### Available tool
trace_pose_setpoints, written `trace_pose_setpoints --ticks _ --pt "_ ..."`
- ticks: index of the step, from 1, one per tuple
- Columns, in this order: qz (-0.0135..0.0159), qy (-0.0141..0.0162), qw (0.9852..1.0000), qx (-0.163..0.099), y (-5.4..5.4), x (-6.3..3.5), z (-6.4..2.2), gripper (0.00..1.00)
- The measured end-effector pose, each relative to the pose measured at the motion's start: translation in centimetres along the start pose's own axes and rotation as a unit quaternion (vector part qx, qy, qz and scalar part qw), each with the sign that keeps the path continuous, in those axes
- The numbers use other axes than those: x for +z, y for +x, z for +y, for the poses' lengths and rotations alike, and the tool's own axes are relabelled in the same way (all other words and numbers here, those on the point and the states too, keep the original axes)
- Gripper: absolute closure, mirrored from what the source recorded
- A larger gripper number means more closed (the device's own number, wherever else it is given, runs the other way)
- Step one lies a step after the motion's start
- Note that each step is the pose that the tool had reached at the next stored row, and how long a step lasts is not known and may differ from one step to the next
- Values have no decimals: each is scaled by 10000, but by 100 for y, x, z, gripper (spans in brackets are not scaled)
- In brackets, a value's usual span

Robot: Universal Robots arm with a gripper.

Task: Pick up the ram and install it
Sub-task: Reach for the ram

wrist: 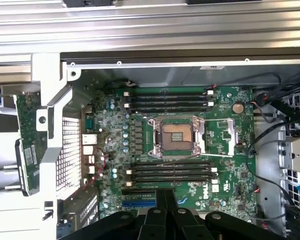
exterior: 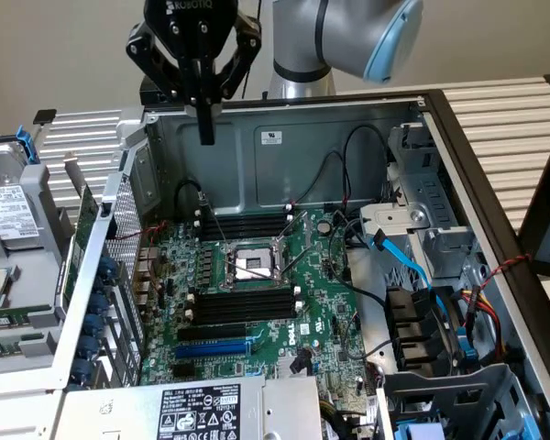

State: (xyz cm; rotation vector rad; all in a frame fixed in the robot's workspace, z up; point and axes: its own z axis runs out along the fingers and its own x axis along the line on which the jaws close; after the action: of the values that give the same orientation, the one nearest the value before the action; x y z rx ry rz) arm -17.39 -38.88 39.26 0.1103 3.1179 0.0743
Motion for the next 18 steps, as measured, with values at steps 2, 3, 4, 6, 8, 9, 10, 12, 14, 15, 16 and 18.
trace_pose_setpoints --ticks 2,3,4,6,8,9,10,12,14,15,16,18 --pt "0 0 10000 0 91 0 9 90" --pt "0 0 10000 0 136 -1 13 90" --pt "0 0 10000 0 184 0 16 90" --pt "0 0 10000 0 276 0 22 90" --pt "0 0 10000 1 367 1 26 90" --pt "0 0 10000 0 412 2 28 90" --pt "0 0 10000 0 457 3 30 90" --pt "0 0 10000 1 551 4 34 90" --pt "0 0 10000 0 641 6 37 90" --pt "0 0 10000 0 687 6 39 90" --pt "0 1 10000 1 733 6 38 90" --pt "0 0 10000 0 823 4 34 90"
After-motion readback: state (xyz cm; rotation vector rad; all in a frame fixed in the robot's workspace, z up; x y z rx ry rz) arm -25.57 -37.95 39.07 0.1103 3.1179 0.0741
